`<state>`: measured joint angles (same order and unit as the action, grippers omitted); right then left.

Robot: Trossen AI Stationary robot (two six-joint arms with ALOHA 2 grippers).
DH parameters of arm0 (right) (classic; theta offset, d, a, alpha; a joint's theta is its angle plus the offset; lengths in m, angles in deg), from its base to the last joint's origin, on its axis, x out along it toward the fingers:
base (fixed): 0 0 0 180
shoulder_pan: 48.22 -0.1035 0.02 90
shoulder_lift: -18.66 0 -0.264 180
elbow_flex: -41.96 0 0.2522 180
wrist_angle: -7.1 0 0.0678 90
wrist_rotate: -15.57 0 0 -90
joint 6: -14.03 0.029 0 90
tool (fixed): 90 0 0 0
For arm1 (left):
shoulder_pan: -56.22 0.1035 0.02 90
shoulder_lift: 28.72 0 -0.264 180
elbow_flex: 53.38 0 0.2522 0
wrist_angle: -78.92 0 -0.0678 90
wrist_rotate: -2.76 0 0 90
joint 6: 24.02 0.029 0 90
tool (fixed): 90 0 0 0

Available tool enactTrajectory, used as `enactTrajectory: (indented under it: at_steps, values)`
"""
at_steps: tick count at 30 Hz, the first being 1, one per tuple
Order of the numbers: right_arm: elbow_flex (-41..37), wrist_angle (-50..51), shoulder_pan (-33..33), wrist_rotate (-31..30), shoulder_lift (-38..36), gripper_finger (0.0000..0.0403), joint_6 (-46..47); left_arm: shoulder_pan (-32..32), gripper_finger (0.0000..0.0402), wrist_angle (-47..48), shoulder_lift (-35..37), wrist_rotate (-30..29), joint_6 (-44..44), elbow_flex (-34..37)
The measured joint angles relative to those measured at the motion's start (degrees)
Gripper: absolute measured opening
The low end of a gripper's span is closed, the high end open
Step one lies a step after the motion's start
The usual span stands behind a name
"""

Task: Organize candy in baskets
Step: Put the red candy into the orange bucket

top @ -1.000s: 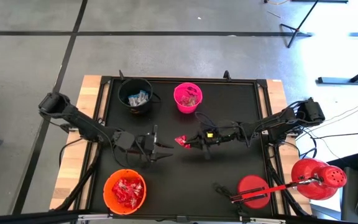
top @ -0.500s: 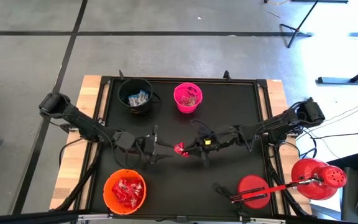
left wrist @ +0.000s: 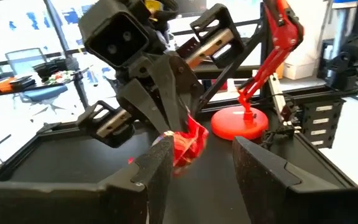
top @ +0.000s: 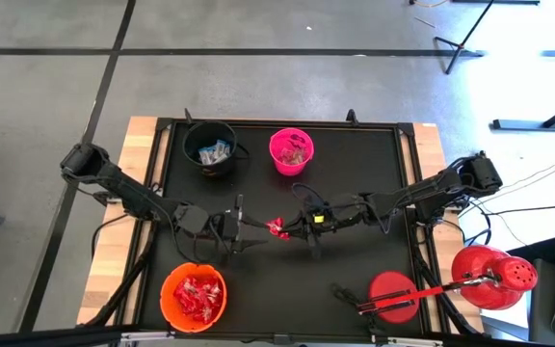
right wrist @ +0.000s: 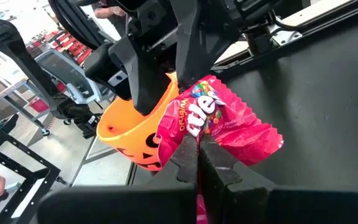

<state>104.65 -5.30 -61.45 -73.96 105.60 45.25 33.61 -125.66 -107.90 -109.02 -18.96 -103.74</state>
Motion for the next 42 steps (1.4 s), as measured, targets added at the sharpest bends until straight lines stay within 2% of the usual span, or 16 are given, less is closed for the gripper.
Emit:
enactTrajectory:
  at_steps: [17, 31, 42]
  values:
    - [0.0, -3.9, -0.3, 2.0, 5.2, 0.0000, 0.7, 0.3, 0.0158, -2.0, -6.6, -3.8, -0.3, -0.1]
    - [0.2, -4.0, -0.2, 1.9, 5.1, 0.0000, 0.5, -0.1, 0.0158, -3.6, -6.7, -8.4, 1.4, -0.1]
    - [0.3, -3.6, -0.2, 2.1, 5.1, 0.0000, 0.0, -0.1, 0.0158, -4.1, -6.6, -7.2, 1.5, -0.1]
